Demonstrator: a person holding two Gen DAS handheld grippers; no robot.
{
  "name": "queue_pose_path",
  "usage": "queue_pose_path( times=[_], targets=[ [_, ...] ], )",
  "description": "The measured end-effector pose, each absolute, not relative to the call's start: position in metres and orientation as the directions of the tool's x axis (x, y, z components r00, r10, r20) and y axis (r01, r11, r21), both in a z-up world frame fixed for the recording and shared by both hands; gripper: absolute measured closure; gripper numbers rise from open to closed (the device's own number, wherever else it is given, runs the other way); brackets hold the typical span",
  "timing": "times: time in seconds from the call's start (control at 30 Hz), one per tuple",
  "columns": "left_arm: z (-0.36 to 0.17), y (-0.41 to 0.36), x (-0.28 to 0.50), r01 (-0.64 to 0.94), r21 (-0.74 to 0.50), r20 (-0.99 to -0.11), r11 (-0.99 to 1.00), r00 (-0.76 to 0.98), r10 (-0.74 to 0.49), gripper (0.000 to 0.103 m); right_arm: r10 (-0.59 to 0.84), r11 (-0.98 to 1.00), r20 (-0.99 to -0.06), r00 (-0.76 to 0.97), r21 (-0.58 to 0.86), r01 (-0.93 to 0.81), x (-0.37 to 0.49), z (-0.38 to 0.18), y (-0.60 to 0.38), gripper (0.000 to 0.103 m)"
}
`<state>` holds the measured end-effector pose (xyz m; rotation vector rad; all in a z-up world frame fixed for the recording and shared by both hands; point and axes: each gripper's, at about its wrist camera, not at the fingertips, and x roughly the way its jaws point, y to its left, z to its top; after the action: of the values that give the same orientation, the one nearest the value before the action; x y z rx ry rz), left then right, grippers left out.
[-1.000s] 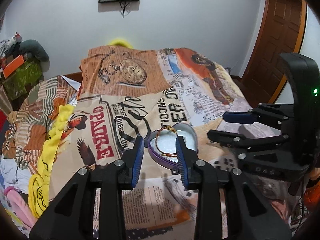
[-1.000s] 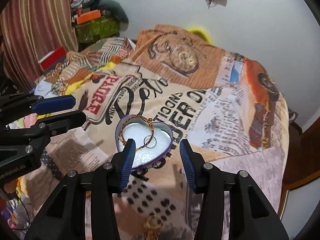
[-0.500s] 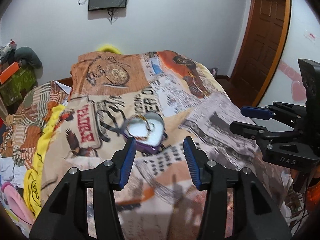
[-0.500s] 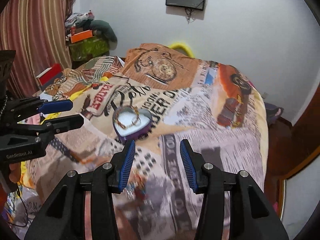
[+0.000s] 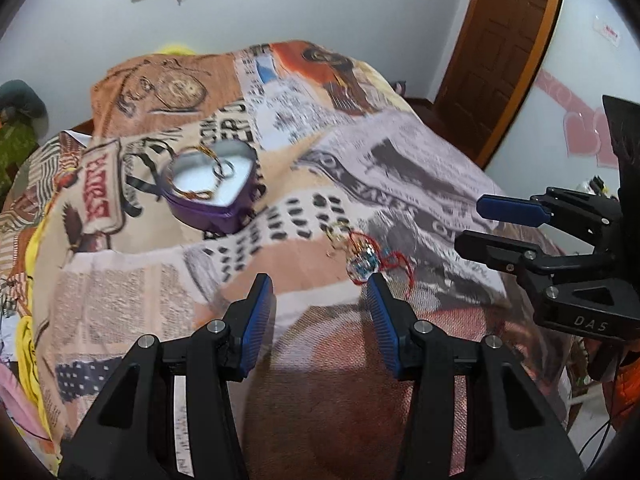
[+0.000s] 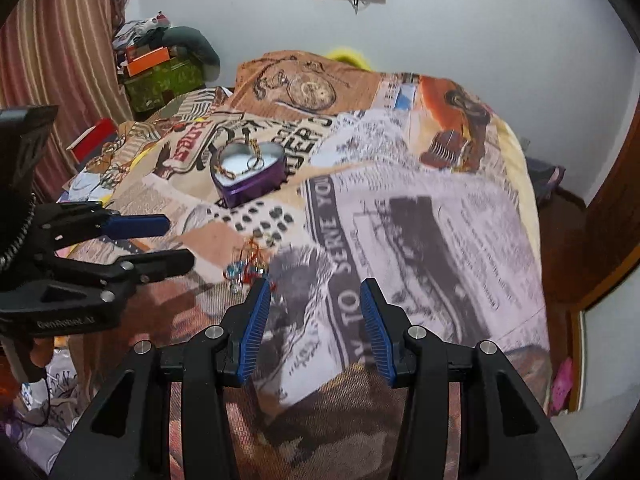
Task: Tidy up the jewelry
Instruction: 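Grasp a gold ring with the left gripper while the right gripper grasps a blue-bead earring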
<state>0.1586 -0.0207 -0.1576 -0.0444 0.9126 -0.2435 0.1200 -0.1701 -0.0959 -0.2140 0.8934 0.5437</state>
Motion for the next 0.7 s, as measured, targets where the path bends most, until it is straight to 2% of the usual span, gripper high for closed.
queue_pose_path(
  times=[0.13, 0.27, 0.4, 0.7],
  targets=[
    [-0.166, -0.025, 0.166, 0.193, -0.115, -0.790, 0.974, 0.577, -0.208, 0.055, 0.374, 0.838, -0.796, 0.476, 0.069, -0.542, 0.121, -0.106, -0.169, 0.060],
    [-0.169, -0.022, 0.180, 0.199, -0.116, -0.796, 0.973, 0.568, -0.210, 0.070, 0.394, 0.830, -0.795, 0.461, 0.092, -0.550, 0.122, -0.111, -0.167, 0.060],
    [-0.170, -0.023, 0.193, 0.222, -0.102, -0.800, 0.970, 0.561, -0.213, 0.077, 0.433, 0.823, -0.781, 0.450, 0.138, -0.552, 0.126, -0.112, -0.166, 0.060],
    [-0.172, -0.043, 0.214, 0.301, -0.076, -0.805, 0.951, 0.545, -0.237, 0.079, 0.462, 0.805, -0.775, 0.430, 0.163, -0.571, 0.134, -0.117, -0.159, 0.060]
  ],
)
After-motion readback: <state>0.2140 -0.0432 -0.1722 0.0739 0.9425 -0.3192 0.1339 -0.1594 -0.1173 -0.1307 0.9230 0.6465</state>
